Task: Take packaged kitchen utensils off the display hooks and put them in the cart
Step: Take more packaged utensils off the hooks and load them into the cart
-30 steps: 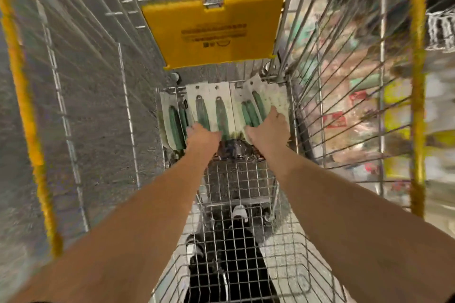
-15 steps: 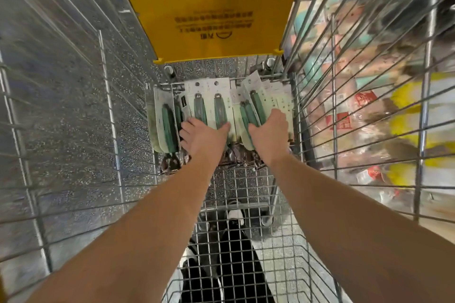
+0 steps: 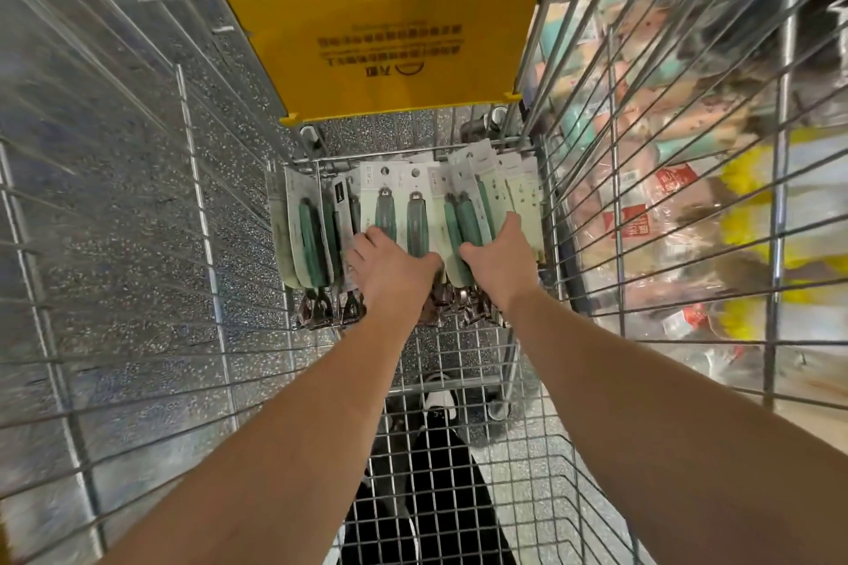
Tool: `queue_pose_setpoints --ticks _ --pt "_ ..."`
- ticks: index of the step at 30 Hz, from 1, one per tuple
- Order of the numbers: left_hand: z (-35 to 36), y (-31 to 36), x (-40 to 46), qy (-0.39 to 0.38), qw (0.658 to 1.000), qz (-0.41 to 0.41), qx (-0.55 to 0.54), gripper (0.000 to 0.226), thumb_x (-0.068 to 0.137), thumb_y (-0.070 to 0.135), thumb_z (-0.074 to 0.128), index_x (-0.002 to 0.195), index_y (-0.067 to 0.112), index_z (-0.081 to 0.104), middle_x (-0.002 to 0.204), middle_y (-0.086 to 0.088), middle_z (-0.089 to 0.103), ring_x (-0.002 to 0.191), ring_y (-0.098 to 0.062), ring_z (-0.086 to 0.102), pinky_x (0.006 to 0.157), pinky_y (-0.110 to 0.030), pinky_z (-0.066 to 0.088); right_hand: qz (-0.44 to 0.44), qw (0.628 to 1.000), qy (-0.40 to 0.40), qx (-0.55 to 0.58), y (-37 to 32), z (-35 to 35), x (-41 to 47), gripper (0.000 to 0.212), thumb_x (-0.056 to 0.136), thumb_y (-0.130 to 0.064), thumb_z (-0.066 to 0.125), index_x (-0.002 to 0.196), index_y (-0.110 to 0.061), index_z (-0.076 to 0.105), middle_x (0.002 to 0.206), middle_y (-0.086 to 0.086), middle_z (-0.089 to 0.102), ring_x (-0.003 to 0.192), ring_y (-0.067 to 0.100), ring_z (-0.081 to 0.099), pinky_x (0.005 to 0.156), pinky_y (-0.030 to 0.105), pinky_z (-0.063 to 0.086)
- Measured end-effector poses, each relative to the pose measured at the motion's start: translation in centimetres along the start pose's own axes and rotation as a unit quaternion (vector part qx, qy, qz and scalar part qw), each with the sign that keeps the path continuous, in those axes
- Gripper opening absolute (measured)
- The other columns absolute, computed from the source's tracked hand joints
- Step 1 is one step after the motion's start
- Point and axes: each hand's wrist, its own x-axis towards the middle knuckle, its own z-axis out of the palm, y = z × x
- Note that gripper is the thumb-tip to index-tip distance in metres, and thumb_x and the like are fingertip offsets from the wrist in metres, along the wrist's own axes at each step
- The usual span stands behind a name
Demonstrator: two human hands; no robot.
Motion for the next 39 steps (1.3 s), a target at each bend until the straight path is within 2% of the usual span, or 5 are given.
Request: queue_pose_setpoints --ticks 9,17,22,32,39 --pt "-0.1 -0.4 -1.8 -0.015 0.998 -0.017 -0.063 0.094 0.077 0.042 0.072 0.149 0.006 0.023 0.158 -0.015 0.023 0.145 -0.036 0.023 0.121 -0.052 0.022 0.028 0.997 0.02 0.073 1.5 0.0 -2.9 0.072 0.09 -0.026 0.069 0.149 -0.017 0.027 0.091 -0.003 0.055 0.061 0.013 0.055 0.047 0.024 0.043" --pt "-0.8 -1.2 -1.9 0.001 0.975 0.039 -0.217 0.083 0.081 0.023 0.077 0.147 0.016 0.027 0.129 -0.005 0.042 0.101 -0.021 0.058 0.077 -0.029 0.056 0.031 0.999 0.023 0.021 2.0 -0.4 -3.8 0.064 0.094 -0.022 0.067 0.146 -0.009 0.032 0.087 -0.004 0.056 0.064 0.008 0.06 0.041 0.015 0.042" --pt "-1.1 -1.9 -1.6 -0.068 0.935 -0.034 -0.346 0.089 0.086 0.003 0.073 0.153 0.02 0.017 0.109 -0.01 0.061 0.043 -0.006 0.053 0.042 -0.012 0.042 -0.002 0.991 0.11 -0.08 1.9 0.6 -4.2 0.056 0.089 -0.028 0.071 0.134 -0.006 0.045 0.13 0.011 0.05 0.115 0.025 0.055 0.097 0.041 0.052" --pt "-1.0 -3.2 0.0 -0.092 0.93 -0.036 -0.353 0.085 0.092 0.015 0.066 0.156 0.011 0.011 0.088 0.001 0.055 0.051 -0.009 0.043 0.048 -0.026 0.043 -0.012 0.996 0.08 0.046 0.3 0.6 -4.7 0.041 0.086 -0.026 0.073 0.115 -0.018 0.044 0.096 0.001 0.062 0.075 0.017 0.067 0.061 0.034 0.061" --pt "-1.3 -4.2 -1.1 -0.178 0.901 -0.032 -0.395 0.062 0.09 0.016 0.066 0.145 0.016 0.039 0.106 -0.004 0.063 0.082 -0.019 0.066 0.07 -0.031 0.06 -0.026 0.993 -0.079 0.089 -2.0 0.0 -6.1 0.055 0.094 -0.024 0.063 0.142 -0.019 0.038 0.129 -0.005 0.055 0.106 0.017 0.059 0.094 0.036 0.05"
